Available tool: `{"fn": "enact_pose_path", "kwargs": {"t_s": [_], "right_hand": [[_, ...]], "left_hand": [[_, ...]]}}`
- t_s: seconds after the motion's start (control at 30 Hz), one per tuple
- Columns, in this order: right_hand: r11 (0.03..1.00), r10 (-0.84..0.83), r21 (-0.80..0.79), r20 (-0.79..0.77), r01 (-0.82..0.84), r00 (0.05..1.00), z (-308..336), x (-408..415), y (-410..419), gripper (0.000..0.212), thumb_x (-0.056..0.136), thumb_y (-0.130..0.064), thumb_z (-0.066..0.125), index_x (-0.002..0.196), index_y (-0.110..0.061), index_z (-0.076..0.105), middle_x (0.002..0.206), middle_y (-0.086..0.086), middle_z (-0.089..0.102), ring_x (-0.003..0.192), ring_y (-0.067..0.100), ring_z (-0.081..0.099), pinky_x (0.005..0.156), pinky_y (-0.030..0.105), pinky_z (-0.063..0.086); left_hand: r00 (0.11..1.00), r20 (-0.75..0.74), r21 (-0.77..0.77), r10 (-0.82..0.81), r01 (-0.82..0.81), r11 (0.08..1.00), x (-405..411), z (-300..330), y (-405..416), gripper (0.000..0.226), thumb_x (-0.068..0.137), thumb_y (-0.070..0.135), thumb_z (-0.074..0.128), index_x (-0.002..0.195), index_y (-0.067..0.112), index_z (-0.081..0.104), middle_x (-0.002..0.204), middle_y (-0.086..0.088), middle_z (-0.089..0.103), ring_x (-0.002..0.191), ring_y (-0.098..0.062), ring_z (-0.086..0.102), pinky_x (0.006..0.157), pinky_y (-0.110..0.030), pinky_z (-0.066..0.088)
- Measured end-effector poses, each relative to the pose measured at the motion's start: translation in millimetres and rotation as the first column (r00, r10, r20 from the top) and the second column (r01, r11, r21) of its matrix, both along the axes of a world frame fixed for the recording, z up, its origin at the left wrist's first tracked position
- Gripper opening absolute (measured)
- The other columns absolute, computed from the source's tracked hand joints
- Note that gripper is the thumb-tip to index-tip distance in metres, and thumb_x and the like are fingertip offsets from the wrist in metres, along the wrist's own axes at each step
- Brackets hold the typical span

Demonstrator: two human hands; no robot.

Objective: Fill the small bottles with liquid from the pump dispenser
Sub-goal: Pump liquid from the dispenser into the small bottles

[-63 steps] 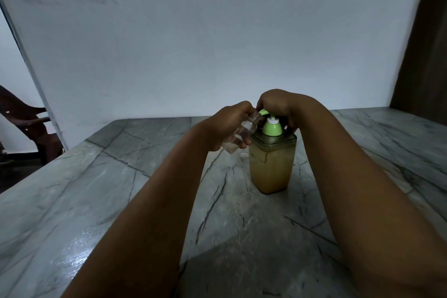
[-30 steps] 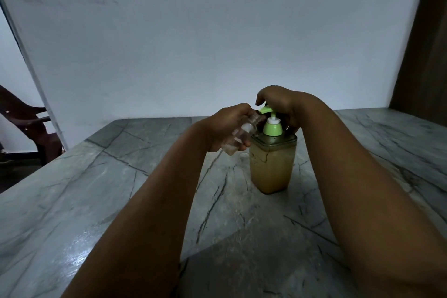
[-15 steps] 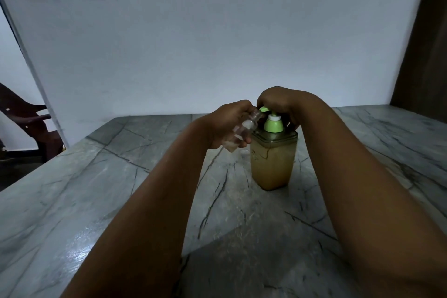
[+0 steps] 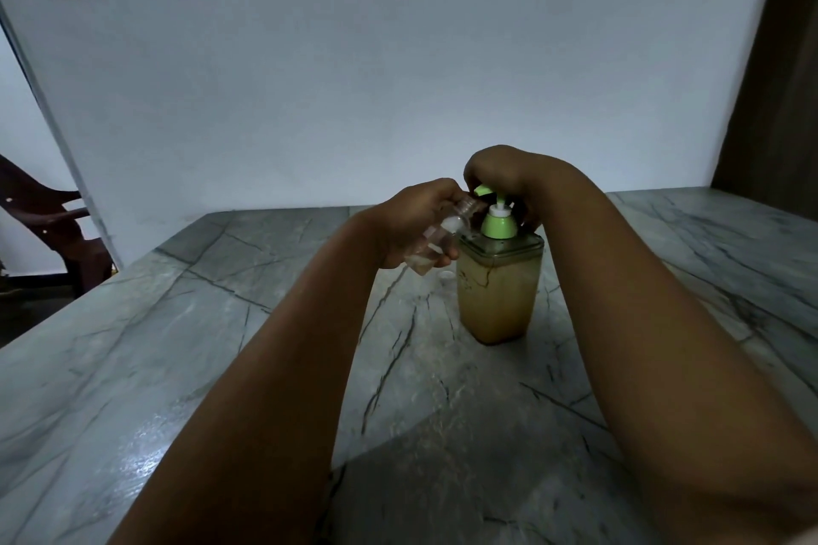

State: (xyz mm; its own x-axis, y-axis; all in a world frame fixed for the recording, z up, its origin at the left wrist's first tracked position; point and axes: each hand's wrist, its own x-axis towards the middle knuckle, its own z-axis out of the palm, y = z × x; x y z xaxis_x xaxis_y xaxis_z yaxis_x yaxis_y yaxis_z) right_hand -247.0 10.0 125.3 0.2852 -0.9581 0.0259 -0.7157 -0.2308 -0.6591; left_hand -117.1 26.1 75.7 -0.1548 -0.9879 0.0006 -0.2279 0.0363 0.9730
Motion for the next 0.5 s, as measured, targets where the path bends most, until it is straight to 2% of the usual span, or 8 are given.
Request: {"fn": "enact_pose_path", "kwargs": {"t_s": [0.1, 0.2, 0.33, 0.5], "right_hand": [[0.999, 0.006, -0.046, -0.052, -0.009, 0.999, -1.8, 1.7, -0.3, 0.038, 0.094, 0.002, 0.032, 0.058, -0.009, 0.026, 0.061, 0.007, 0.027, 0.051, 0.018, 0.024, 0.056, 0.024, 0.03], [0.998, 0.004, -0.062, -0.084, -0.009, 0.996, -4.3, 0.6, 0.1, 0.034, 0.092, 0.002, 0.029, 0.06, -0.009, 0.026, 0.061, 0.009, 0.029, 0.051, 0.022, 0.024, 0.053, 0.024, 0.027], [0.997, 0.004, -0.08, -0.098, -0.012, 0.995, -7.6, -0.1, 0.3, 0.035, 0.092, 0.004, 0.028, 0.061, -0.012, 0.022, 0.062, 0.007, 0.023, 0.053, 0.019, 0.018, 0.052, 0.024, 0.02], [0.999, 0.012, -0.039, -0.082, -0.015, 0.997, -3.6, -1.5, -3.0, 0.041, 0.096, 0.003, 0.027, 0.058, -0.011, 0.027, 0.063, 0.006, 0.03, 0.053, 0.017, 0.026, 0.053, 0.023, 0.026]], "left_hand": [[1.0, 0.0, -0.008, -0.016, 0.016, 1.0, -0.8, 0.4, 2.1, 0.032, 0.096, 0.025, 0.036, 0.107, 0.003, 0.057, 0.053, 0.003, 0.06, 0.053, -0.019, 0.051, 0.047, -0.023, 0.043], [1.0, -0.011, -0.01, -0.015, 0.015, 1.0, -1.1, 0.7, 2.7, 0.027, 0.096, 0.025, 0.037, 0.1, 0.005, 0.056, 0.053, 0.001, 0.059, 0.052, -0.02, 0.051, 0.046, -0.022, 0.043], [1.0, -0.011, 0.001, 0.002, -0.002, 1.0, -1.6, 0.5, 2.1, 0.027, 0.096, 0.026, 0.039, 0.101, 0.005, 0.054, 0.062, -0.005, 0.056, 0.049, -0.018, 0.052, 0.044, -0.021, 0.043], [0.999, -0.021, 0.016, -0.024, 0.025, 1.0, -0.2, -0.7, -0.1, 0.034, 0.095, 0.027, 0.038, 0.111, 0.004, 0.057, 0.058, 0.0, 0.058, 0.05, -0.018, 0.051, 0.046, -0.022, 0.043]]}}
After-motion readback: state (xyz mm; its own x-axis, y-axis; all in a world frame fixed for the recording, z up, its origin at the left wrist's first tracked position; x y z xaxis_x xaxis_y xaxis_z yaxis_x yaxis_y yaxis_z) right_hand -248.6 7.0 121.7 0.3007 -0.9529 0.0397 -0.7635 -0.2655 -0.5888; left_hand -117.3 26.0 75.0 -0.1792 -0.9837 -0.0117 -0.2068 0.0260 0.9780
